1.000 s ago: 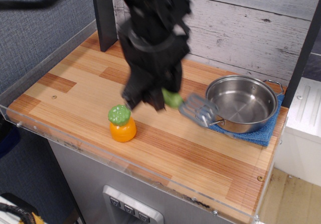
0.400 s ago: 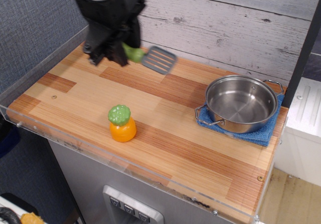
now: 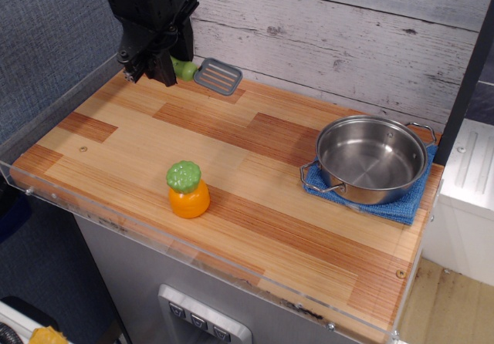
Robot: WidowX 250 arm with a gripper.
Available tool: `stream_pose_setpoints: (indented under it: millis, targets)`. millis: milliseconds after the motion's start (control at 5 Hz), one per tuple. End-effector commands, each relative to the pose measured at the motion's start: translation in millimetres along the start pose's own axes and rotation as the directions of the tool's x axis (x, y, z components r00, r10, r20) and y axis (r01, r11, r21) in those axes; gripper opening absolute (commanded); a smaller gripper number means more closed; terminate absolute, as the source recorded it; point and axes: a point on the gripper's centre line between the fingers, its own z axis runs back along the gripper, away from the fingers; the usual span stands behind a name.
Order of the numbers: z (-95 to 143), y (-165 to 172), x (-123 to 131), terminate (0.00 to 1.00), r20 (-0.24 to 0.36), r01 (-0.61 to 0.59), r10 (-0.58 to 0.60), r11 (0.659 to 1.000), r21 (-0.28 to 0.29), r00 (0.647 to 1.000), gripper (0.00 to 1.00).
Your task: Put the utensil in the left back table corner
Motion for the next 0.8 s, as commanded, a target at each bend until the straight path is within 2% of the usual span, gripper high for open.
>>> stream_pose_setpoints:
  millis: [0, 200, 400, 600]
  targets:
    - [-27, -21, 17, 0.0, 0.022, -0.057, 0.058, 0.998, -0.033, 0.998, 0.0]
    - [-46, -33, 22, 0.0, 0.007, -0.069, 0.069, 0.997, -0.037, 0.998, 0.0]
    - [-59, -47, 17, 0.0, -0.009, -0.094, 0.093, 0.994, -0.065, 0.996, 0.0]
    - [-73, -52, 15, 0.0, -0.026, -0.09, 0.088, 0.994, -0.06, 0.996, 0.0]
